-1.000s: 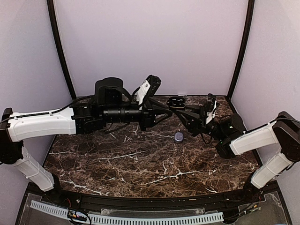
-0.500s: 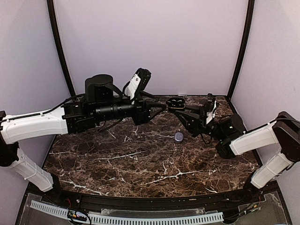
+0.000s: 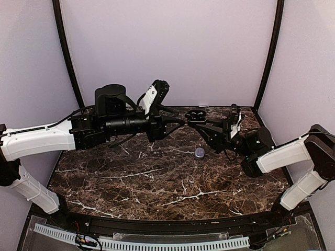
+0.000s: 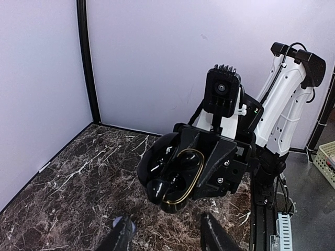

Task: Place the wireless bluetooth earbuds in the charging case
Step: Adjust the left earbud in the left side groove of the charging case.

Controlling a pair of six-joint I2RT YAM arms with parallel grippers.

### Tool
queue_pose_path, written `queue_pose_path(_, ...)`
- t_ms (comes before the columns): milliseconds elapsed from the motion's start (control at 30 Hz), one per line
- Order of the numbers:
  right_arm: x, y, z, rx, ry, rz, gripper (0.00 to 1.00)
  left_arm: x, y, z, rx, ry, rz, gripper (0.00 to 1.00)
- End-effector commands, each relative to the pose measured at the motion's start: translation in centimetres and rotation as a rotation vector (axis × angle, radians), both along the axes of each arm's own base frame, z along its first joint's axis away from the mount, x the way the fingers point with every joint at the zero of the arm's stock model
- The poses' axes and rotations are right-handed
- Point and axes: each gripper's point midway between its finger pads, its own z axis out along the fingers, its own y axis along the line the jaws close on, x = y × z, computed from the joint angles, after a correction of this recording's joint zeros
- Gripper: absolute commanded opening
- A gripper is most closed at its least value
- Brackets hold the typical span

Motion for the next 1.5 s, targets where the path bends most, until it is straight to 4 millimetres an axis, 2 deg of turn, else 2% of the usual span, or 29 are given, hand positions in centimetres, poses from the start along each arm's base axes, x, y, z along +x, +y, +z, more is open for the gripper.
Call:
queue_pose_path(0, -1.0, -0.8, 2.1, 0.07, -0.084, 0.02, 0.0, -0.7, -0.3, 1.7, -0.039, -0.04, -0.053, 0.44)
queue_pose_path(333, -1.1, -0.6, 2.2, 0.073, -0.084, 0.036, 0.0, -0.9, -1.5, 1.7, -0.036, -0.015, -0.1, 0.46)
queue_pose_path(600, -0.9, -0.6, 2.1, 0.076, -0.083, 0.027, 0.0, -2.1, -1.9, 2.0, -0.048, -0.008, -0.15, 0.43)
queue_pose_path(867, -1.1, -0.7, 2.3, 0.082, -0.086, 0.034, 0.0, -1.8, -2.4, 1.2, -0.032, 0.017, -0.148, 0.42)
queue_pose_path(1233, -0.2, -1.0, 2.5, 0.095, -0.08, -0.024, 0.0, -2.4, -2.4, 1.6, -0.039, 0.047, -0.172, 0.36)
queue_pose_path(1467, 1.0, -1.1, 2.8, 0.091, -0.09, -0.111, 0.0, -1.1, -2.1, 1.6, -0.066, 0.107, -0.09, 0.37)
